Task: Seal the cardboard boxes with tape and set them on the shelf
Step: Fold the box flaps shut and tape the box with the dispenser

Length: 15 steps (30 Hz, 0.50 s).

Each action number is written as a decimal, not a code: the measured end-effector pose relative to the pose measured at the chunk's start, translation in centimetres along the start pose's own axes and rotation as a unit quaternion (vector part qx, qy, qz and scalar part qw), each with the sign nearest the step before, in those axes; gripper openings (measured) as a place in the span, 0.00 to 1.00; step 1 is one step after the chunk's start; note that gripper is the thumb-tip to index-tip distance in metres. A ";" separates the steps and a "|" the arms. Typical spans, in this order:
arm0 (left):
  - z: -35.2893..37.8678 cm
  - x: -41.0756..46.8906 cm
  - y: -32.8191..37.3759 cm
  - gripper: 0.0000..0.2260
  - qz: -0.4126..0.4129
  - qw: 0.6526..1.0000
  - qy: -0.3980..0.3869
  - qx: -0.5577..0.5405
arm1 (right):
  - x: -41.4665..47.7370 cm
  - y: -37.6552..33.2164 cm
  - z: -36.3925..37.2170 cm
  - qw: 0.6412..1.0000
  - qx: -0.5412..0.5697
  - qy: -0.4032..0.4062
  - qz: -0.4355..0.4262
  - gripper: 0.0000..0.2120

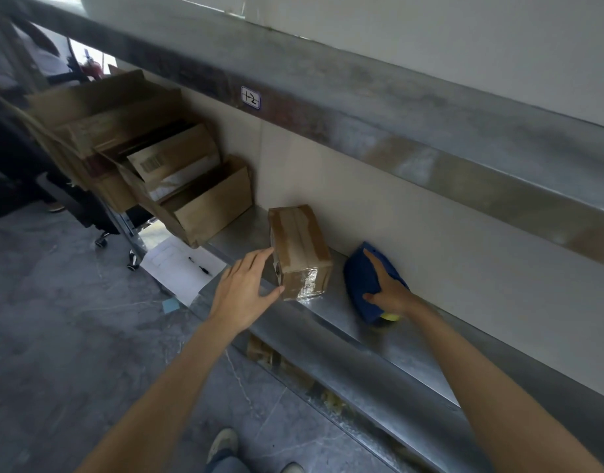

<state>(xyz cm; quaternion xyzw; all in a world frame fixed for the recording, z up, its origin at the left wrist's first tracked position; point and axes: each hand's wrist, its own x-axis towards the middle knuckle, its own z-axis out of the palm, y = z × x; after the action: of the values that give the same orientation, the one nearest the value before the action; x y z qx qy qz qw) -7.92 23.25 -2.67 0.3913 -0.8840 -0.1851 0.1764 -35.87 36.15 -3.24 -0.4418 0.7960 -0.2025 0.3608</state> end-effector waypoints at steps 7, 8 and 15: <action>-0.9 0.7 0.4 0.33 0.011 1.000 0.011 -0.002 | 0.3 0.3 0.1 0.998 -0.054 0.018 0.008 0.45; -1.1 0.9 0.4 0.32 0.014 1.000 0.014 -0.003 | 0.0 0.0 0.1 0.997 -0.068 0.027 0.014 0.41; -2.2 2.2 1.4 0.26 0.047 0.997 0.037 -0.038 | -3.5 -3.3 -1.9 0.965 -0.141 0.199 -0.097 0.28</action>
<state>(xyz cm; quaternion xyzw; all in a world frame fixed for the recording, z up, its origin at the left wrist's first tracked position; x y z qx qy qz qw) -9.19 22.06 0.22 0.3490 -0.8865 -0.1956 0.2326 -34.26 37.38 1.47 -0.5144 0.8255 -0.2056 0.1079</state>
